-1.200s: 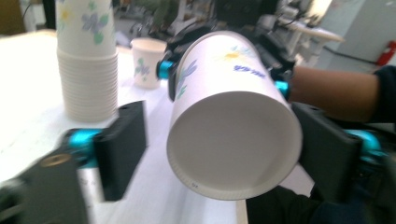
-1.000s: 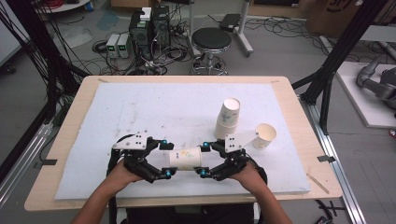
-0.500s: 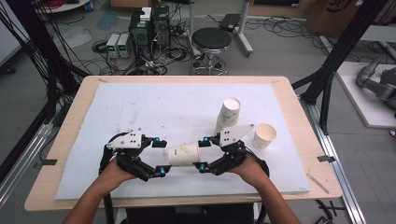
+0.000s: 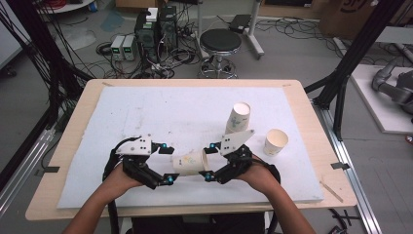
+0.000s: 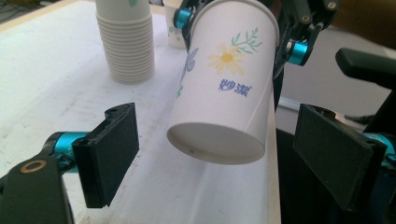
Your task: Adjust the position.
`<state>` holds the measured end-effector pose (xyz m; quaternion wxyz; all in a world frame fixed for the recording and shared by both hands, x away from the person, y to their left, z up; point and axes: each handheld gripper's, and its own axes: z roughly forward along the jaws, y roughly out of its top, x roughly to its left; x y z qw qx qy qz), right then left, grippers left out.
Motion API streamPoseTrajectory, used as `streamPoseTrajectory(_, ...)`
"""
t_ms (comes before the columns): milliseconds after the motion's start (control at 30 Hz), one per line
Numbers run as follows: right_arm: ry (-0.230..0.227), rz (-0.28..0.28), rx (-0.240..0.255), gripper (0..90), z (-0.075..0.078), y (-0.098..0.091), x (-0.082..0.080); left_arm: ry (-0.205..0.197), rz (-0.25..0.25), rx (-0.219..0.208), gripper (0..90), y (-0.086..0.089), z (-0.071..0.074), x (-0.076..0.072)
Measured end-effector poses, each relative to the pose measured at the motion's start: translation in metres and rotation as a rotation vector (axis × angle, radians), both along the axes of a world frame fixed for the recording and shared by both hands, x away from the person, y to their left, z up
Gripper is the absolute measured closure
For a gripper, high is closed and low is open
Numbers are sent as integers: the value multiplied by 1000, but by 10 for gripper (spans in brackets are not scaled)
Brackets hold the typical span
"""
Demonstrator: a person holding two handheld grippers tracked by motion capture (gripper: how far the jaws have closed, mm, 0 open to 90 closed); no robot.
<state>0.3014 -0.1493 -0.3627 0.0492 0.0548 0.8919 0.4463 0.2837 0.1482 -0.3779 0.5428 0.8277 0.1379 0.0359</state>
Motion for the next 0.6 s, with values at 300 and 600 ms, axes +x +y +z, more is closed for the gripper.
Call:
streamPoseTrajectory(300,-49,26,-140,286,11,15,1,-5,-15,71,148,-8,3,2)
streamPoseTrajectory(600,-61,35,-212,287,16,21,3,-8,-22,114,152,-12,2,3)
